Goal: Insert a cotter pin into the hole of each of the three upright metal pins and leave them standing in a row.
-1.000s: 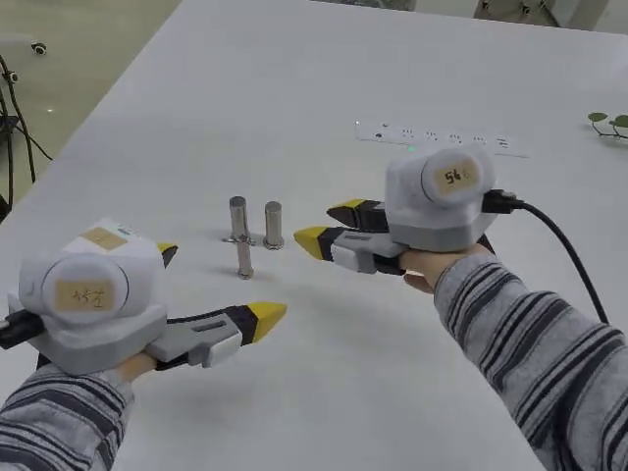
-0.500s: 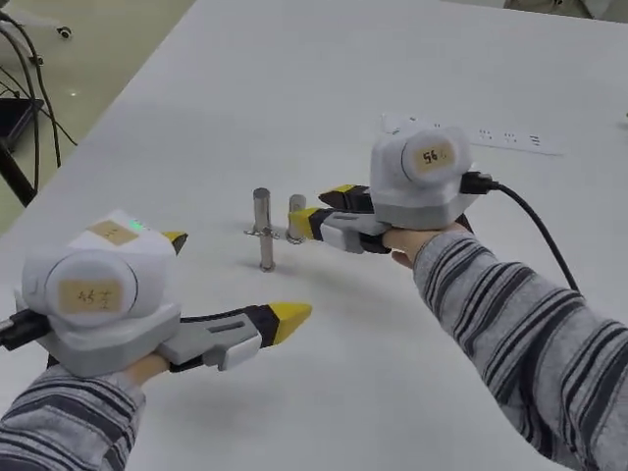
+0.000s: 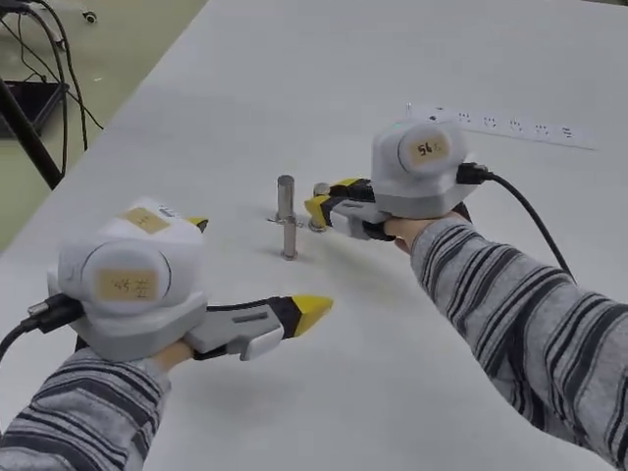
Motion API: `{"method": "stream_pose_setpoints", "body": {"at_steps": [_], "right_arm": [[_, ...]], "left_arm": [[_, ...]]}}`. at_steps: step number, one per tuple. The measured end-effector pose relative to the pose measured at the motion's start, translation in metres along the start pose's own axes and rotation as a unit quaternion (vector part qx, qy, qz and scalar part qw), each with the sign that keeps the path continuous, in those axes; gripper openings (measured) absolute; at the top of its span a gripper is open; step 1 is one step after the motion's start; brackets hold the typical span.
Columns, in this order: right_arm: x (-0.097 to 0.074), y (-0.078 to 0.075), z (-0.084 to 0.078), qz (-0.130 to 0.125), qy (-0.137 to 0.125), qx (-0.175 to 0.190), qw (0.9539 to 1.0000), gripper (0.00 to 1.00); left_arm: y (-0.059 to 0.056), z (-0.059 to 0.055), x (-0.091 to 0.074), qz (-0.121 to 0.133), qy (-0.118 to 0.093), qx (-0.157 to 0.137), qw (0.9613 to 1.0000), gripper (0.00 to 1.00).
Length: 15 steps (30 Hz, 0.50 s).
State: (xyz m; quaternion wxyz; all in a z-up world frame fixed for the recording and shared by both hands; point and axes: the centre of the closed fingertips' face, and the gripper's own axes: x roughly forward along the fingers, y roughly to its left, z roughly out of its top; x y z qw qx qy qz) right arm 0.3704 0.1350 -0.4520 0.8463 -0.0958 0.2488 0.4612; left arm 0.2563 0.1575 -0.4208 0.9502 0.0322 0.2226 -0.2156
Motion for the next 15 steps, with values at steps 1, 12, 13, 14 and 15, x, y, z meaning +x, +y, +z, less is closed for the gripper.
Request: {"method": "stream_pose_setpoints", "body": {"at_steps": [1,12,13,14,15], "right_arm": [[-0.0004,0.0008,0.0003,0.001,0.000,0.001,1.0000,0.11],[0.0016,-0.0008,0.0009,0.002,-0.005,0.007,1.0000,0.09],[0.0009,0.0002,0.0006,0.007,0.002,-0.009,0.9999,0.09],[0.0004,0.0011,0.0006,0.009,0.004,-0.007,0.9999,0.08],[-0.0019,0.0018,0.0013,0.010,0.006,-0.006,0.9999,0.08]], "left_arm": [[-0.0004,0.0002,0.0000,0.000,-0.001,0.001,1.0000,0.94],[-0.0070,-0.0009,0.0031,-0.008,0.002,0.006,1.0000,0.94],[-0.0068,-0.0005,0.0030,-0.008,0.002,0.008,0.9999,0.94],[-0.0063,0.0000,0.0029,-0.007,0.000,0.008,0.9999,0.94],[-0.0059,0.0008,0.0030,-0.007,-0.001,0.008,0.9999,0.94]]}}
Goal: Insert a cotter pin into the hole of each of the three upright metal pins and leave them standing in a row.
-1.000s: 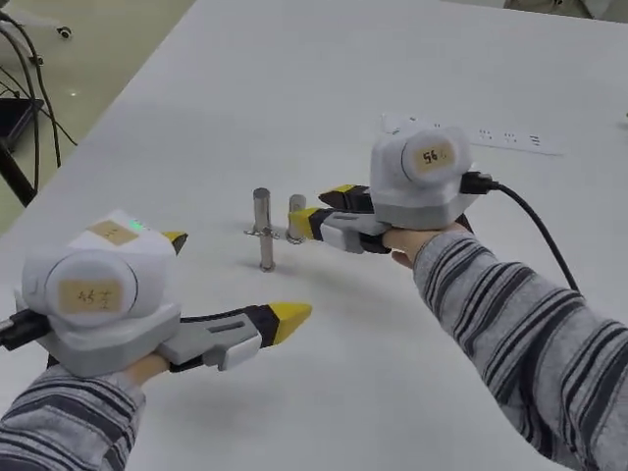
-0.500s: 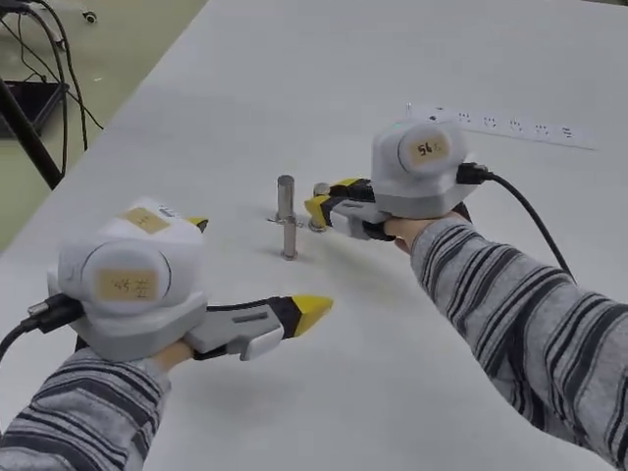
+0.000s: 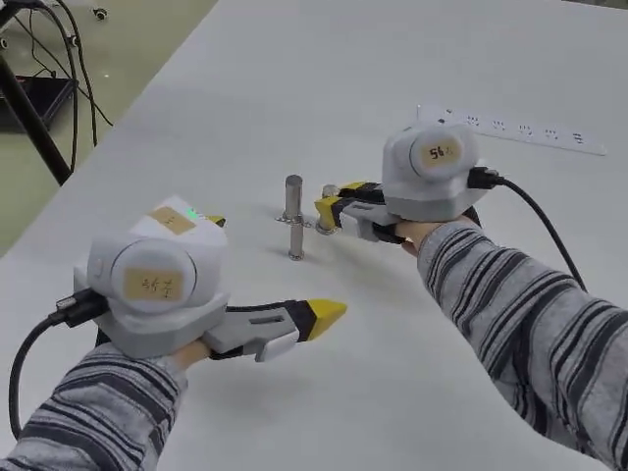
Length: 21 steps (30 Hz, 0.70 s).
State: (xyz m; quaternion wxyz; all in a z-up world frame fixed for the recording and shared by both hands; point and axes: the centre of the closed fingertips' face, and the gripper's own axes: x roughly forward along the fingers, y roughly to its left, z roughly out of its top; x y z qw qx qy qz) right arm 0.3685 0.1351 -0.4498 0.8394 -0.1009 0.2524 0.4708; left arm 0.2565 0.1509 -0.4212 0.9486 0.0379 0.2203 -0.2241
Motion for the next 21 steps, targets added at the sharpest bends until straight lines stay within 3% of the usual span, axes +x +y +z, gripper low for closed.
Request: {"method": "stream_pose_setpoints", "body": {"at_steps": [5,10,11,21], "right_arm": [[-0.011,0.008,-0.003,0.001,0.010,-0.019,0.9998,0.08],[-0.021,0.010,-0.007,-0.001,0.011,-0.024,0.9997,0.08],[-0.022,0.004,-0.007,-0.003,0.012,-0.026,0.9996,0.08],[-0.059,0.012,-0.020,-0.024,0.017,-0.032,0.9990,0.08]], "left_arm": [[-0.001,0.003,0.000,-0.003,-0.003,0.009,0.9999,0.95],[-0.002,0.002,0.000,-0.004,0.000,0.014,0.9999,0.95],[-0.002,0.003,0.000,-0.004,-0.001,0.014,0.9999,0.95],[-0.003,0.007,0.001,-0.006,-0.011,0.005,0.9999,0.95]]}}
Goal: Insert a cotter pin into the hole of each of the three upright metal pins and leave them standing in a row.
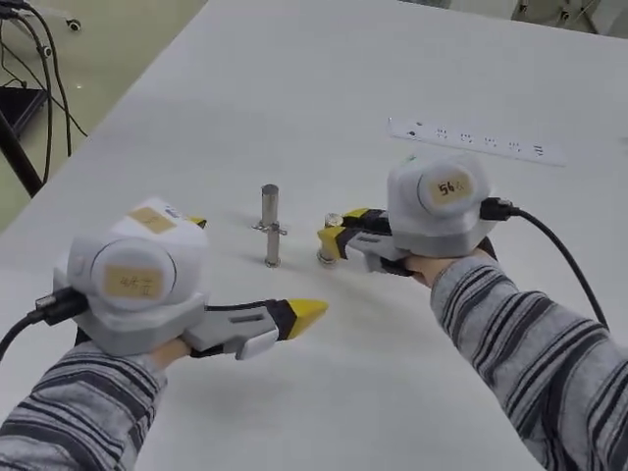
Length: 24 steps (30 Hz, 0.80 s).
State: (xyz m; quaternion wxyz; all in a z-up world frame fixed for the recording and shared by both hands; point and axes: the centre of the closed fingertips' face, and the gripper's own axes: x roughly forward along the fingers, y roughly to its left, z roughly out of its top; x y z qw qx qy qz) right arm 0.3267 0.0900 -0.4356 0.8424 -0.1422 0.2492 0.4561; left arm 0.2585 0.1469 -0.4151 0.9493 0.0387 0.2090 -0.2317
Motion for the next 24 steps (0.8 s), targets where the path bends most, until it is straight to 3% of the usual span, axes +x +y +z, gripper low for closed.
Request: {"method": "stream_pose_setpoints", "body": {"at_steps": [13,20,24], "right_arm": [[-0.035,-0.004,-0.016,-0.067,0.005,0.023,0.9975,0.08],[-0.045,0.001,-0.025,-0.097,0.002,0.043,0.9944,0.08],[-0.048,0.003,-0.033,-0.121,0.013,0.046,0.9916,0.08]], "left_arm": [[-0.002,0.000,0.003,-0.001,0.003,0.005,1.0000,0.95],[-0.005,-0.002,0.005,-0.007,0.004,0.008,0.9999,0.94],[-0.007,-0.001,0.005,-0.009,0.002,0.007,0.9999,0.94]]}}
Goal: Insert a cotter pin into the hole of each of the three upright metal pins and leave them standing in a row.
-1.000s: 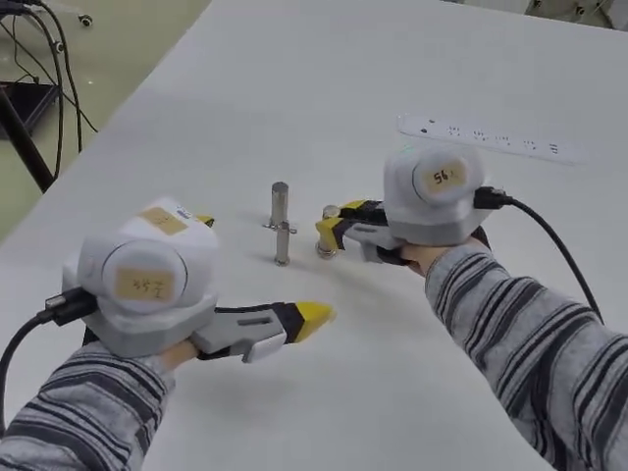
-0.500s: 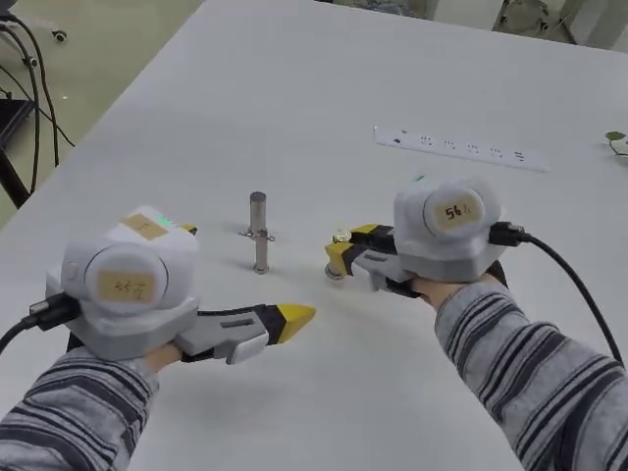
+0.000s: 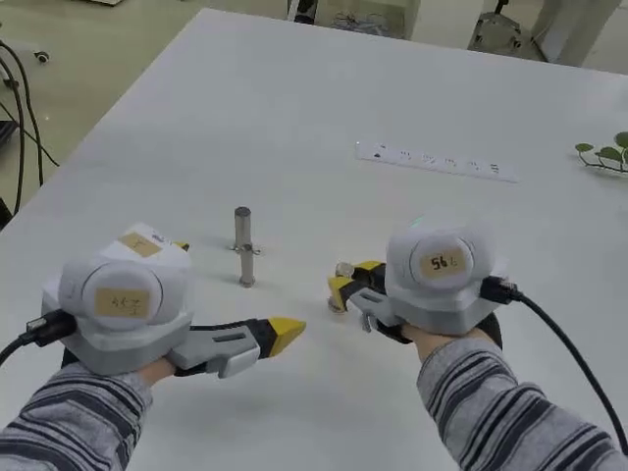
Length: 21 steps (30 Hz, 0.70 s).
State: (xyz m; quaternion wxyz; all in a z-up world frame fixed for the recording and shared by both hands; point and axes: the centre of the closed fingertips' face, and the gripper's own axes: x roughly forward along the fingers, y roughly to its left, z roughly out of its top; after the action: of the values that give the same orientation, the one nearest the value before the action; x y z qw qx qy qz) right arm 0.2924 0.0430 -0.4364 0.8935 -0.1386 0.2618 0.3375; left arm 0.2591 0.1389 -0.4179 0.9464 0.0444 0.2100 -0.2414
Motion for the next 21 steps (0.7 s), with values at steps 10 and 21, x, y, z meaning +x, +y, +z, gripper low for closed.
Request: {"method": "stream_pose_setpoints", "body": {"at_steps": [10,21], "right_arm": [[-0.002,0.010,-0.009,-0.020,-0.004,0.038,0.9991,0.08],[-0.004,0.013,-0.020,-0.041,0.002,0.050,0.9979,0.08]], "left_arm": [[-0.001,0.002,-0.001,-0.003,-0.004,-0.002,1.0000,0.94],[-0.003,0.002,-0.001,-0.007,-0.004,0.000,1.0000,0.94]]}}
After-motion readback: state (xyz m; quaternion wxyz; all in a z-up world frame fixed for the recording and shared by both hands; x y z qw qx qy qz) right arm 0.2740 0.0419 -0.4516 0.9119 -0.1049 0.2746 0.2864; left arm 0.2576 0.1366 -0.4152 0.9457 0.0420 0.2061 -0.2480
